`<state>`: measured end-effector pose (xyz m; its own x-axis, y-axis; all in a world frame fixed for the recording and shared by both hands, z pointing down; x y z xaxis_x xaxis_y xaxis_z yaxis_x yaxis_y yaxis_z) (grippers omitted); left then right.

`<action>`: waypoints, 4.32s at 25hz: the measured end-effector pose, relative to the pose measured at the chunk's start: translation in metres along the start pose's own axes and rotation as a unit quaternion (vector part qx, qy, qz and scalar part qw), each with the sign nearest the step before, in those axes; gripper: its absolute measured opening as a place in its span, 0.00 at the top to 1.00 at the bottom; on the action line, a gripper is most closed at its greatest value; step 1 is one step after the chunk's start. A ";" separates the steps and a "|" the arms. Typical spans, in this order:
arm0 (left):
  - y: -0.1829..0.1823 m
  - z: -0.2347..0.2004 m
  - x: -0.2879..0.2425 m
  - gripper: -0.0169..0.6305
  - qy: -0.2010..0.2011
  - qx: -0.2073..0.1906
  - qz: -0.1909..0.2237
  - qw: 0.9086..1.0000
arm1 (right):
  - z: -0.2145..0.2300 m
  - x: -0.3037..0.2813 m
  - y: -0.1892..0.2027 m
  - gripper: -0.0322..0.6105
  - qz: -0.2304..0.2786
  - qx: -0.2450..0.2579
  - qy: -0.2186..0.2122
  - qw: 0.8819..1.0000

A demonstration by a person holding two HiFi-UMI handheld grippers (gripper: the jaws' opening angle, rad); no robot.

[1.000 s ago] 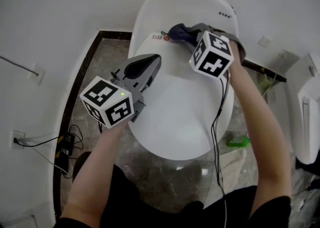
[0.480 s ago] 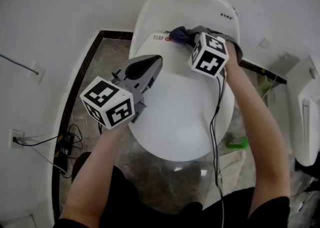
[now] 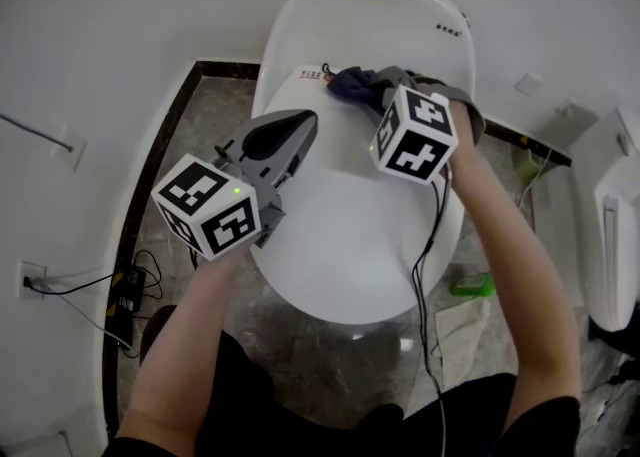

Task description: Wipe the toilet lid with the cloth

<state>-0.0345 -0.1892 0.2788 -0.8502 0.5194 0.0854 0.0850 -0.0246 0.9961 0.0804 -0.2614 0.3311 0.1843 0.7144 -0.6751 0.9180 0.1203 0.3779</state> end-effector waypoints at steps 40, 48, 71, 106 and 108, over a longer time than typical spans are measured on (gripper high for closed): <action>0.000 -0.001 0.003 0.95 -0.001 0.010 -0.001 1.000 | -0.110 0.093 -0.020 0.83 0.028 0.029 -0.023 0.999; 0.001 -0.001 0.004 0.95 -0.002 0.010 -0.005 1.000 | -0.140 0.114 -0.027 0.83 0.032 0.041 -0.037 0.998; 0.002 -0.001 0.003 0.95 0.000 0.005 -0.006 1.000 | -0.212 0.163 -0.030 0.83 0.039 0.063 -0.062 0.995; -0.001 -0.094 0.056 0.95 -0.171 0.050 0.031 0.983 | 0.034 -0.030 -0.069 0.83 -0.038 0.030 0.030 0.998; 0.001 -0.097 0.058 0.95 -0.170 0.064 0.036 0.983 | 0.035 -0.043 -0.064 0.83 -0.056 0.028 0.020 0.998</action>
<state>-0.1340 -0.2416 0.2868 -0.6190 0.7760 0.1210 0.2217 0.0248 0.9748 0.0260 -0.3237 0.3135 0.0666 0.7253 -0.6852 0.9505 0.1628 0.2648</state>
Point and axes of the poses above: the fingertips, and each gripper's own axes: x backward along the fingers, z to its right, y out of its underside, the point moved 3 cm from there along x, backward along the fingers, and after that the axes turned 10 degrees about -x, right-handed, at the moved point
